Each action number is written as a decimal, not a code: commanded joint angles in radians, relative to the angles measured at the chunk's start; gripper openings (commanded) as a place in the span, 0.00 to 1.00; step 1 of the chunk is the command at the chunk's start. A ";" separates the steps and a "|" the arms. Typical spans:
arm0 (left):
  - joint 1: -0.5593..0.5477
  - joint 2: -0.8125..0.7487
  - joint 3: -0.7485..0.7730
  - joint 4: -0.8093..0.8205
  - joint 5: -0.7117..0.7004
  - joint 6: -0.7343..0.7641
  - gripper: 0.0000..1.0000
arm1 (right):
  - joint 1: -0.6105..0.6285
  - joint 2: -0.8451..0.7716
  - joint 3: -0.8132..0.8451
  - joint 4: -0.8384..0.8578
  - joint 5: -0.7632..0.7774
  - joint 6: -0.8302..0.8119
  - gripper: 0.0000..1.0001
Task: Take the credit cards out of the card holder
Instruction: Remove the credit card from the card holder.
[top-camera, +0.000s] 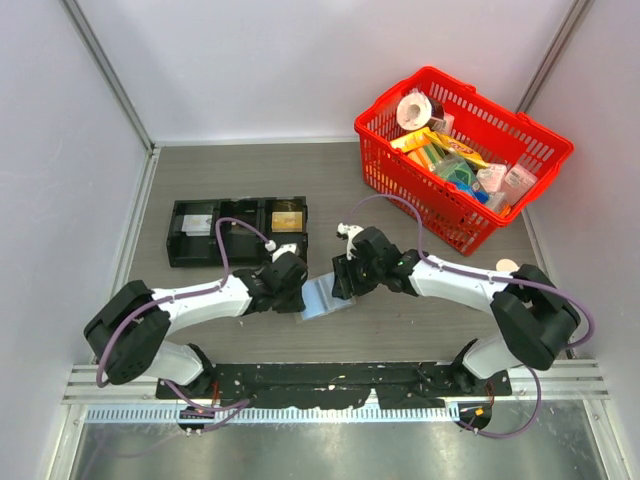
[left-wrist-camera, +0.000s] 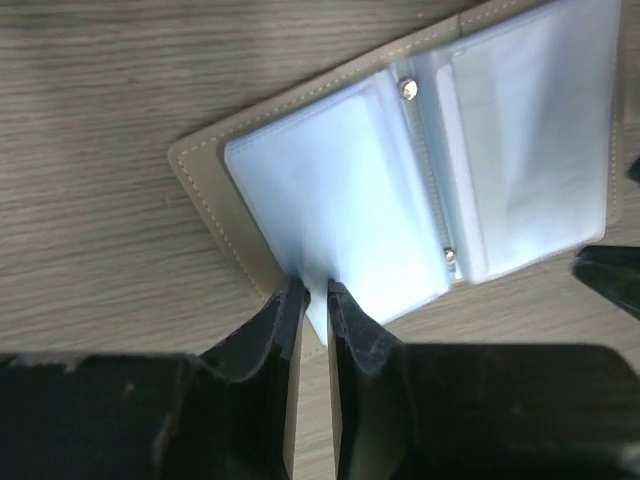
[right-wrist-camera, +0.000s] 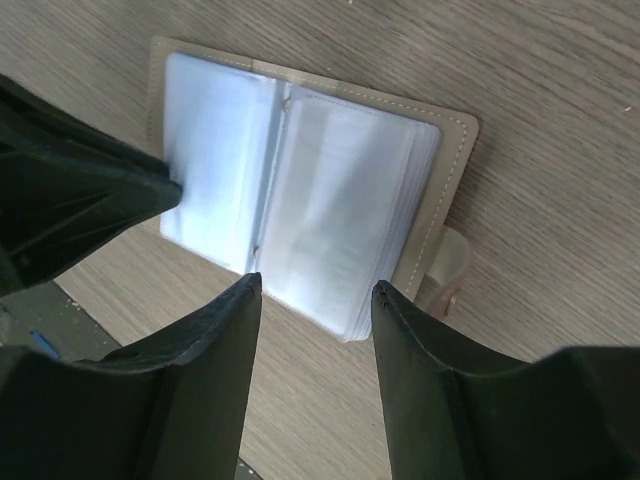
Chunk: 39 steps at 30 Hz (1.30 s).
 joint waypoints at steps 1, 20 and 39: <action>-0.016 0.021 -0.036 0.025 -0.026 -0.044 0.18 | 0.007 0.038 0.000 0.068 0.016 0.019 0.53; -0.039 0.070 -0.035 0.031 -0.010 -0.053 0.12 | 0.027 0.033 0.043 -0.034 0.164 0.019 0.49; -0.047 0.072 -0.015 0.023 -0.006 -0.053 0.11 | 0.053 0.012 0.072 -0.037 0.108 0.022 0.49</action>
